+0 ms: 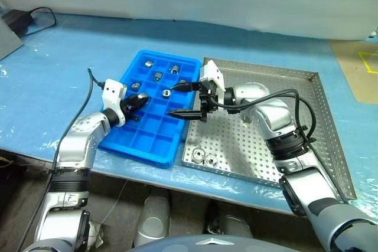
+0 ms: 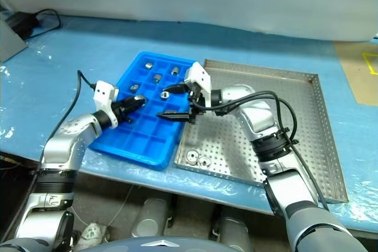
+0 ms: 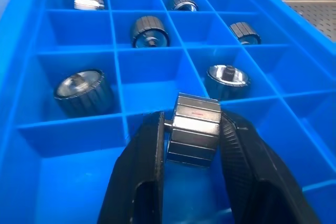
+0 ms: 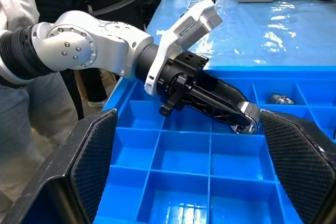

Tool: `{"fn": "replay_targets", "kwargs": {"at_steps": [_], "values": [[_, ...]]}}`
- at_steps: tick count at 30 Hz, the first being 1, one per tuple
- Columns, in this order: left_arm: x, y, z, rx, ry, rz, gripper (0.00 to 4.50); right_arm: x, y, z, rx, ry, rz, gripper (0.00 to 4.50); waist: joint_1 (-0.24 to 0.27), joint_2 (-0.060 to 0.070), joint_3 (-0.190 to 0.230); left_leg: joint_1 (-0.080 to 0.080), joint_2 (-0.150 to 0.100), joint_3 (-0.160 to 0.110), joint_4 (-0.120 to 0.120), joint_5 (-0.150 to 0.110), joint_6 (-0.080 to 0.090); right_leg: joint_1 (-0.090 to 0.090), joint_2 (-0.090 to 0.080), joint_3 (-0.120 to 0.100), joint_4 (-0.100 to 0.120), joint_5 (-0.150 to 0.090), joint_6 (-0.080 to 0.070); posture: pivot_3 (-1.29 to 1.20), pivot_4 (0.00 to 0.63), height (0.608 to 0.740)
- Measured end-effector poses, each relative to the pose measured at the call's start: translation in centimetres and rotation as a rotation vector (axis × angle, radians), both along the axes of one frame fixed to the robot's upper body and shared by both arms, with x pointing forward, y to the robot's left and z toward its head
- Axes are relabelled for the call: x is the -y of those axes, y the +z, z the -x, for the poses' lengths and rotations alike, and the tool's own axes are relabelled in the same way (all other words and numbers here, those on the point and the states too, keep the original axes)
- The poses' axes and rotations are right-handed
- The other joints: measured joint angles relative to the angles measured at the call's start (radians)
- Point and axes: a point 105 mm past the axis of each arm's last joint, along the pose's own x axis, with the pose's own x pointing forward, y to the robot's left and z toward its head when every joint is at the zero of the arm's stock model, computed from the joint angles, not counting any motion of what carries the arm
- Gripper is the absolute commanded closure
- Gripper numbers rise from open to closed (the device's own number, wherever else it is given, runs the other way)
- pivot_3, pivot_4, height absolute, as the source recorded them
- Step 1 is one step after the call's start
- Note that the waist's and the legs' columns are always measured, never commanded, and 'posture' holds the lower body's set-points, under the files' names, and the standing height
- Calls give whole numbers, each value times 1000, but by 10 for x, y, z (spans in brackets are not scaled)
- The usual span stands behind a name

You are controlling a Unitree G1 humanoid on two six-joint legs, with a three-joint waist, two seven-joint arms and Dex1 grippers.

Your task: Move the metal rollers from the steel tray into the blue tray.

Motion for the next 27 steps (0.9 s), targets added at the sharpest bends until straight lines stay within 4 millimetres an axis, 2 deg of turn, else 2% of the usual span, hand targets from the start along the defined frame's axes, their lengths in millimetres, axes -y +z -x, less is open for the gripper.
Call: {"fn": "replay_targets", "kwargs": {"at_steps": [3, 8, 12, 17, 19, 23, 27], "values": [[1, -1, 0, -4, -13, -10, 1424, 1, 0, -1, -3, -14, 1, 0, -1, 0, 0, 0, 0, 0, 0, 0, -1, 0, 0, 0, 0, 0, 0, 310, 150, 740], [-1, 10, -8, 16, -28, -33, 1424, 8, 1, -4, 8, -52, 5, 0, -4, 0, 0, 0, 0, 0, 0, 1, 0, 0, 0, 0, 1, 0, 0, 272, 150, 740], [5, 34, -8, 65, -116, -26, 1424, 34, -9, -13, -7, -164, 25, 0, -3, 0, 0, 0, 0, 0, 0, 1, 0, 0, 0, 0, 0, 0, 0, 203, 150, 740], [47, 80, 0, 145, -389, 8, 1424, 64, -18, -15, -22, -305, 28, 0, -21, 0, 0, 0, 0, 2, 0, 1, 1, 0, 0, 0, 0, 0, 0, 63, 150, 740], [67, 90, 0, 163, -493, -1, 1424, 79, -20, -14, -20, -373, 27, 0, -34, 0, 0, 0, 0, 3, 0, 2, 1, 0, 0, 2, 0, 0, 0, 2, 150, 740], [108, 85, -14, 144, -619, -9, 1424, 106, -19, -8, -9, -510, 19, 0, -71, 0, 0, 1, 0, 5, 0, 2, 2, 0, 0, 3, -1, 1, 2, -113, 150, 740], [149, 71, -42, 106, -634, -39, 1424, 125, -22, 3, -8, -631, 10, 0, -111, 0, 0, -1, 0, 5, 1, 1, 4, 0, 0, 3, -4, 5, 8, -194, 150, 740]]}}
